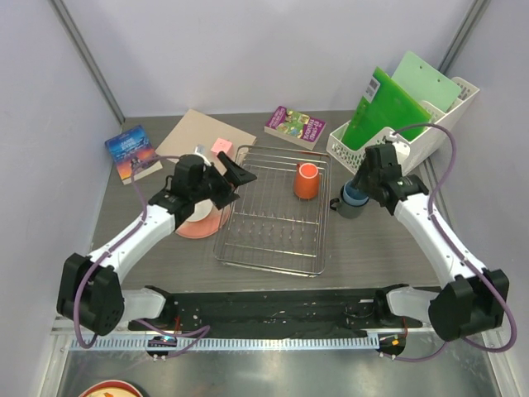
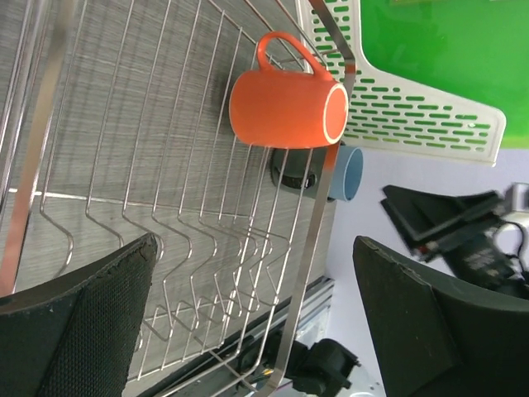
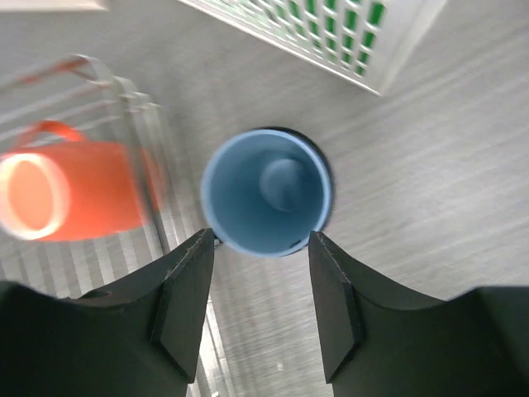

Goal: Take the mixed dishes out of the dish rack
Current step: Place the cup at the center of the board, then pick up the cup from the dish rack.

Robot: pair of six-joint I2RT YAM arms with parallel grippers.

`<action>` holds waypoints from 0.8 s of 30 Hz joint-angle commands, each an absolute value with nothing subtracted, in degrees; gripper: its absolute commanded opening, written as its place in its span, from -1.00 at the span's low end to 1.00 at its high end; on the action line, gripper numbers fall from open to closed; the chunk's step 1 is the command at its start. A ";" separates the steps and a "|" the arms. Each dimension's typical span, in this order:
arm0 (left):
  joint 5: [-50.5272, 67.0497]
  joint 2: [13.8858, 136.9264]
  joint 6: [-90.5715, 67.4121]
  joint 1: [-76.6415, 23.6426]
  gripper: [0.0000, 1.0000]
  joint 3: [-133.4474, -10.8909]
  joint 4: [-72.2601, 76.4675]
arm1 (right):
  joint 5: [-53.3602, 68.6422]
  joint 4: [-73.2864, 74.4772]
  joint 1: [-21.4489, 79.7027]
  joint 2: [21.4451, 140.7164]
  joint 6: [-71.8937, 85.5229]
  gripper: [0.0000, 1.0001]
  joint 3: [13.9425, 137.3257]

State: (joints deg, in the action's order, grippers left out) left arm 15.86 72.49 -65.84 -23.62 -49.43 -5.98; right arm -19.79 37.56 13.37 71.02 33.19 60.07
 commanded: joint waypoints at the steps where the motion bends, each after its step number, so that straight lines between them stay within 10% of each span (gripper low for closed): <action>1: 13.29 75.40 -56.47 -27.14 0.99 -56.31 -4.30 | -9.72 29.38 13.45 60.59 33.14 0.10 58.90; 13: -4.75 105.19 -34.46 -40.60 0.99 -98.58 -28.03 | 5.62 14.33 13.97 45.44 34.28 0.10 47.90; 24: -12.30 120.93 -28.21 -45.79 1.00 -111.26 -31.20 | 9.84 10.72 14.06 42.10 38.05 0.10 42.10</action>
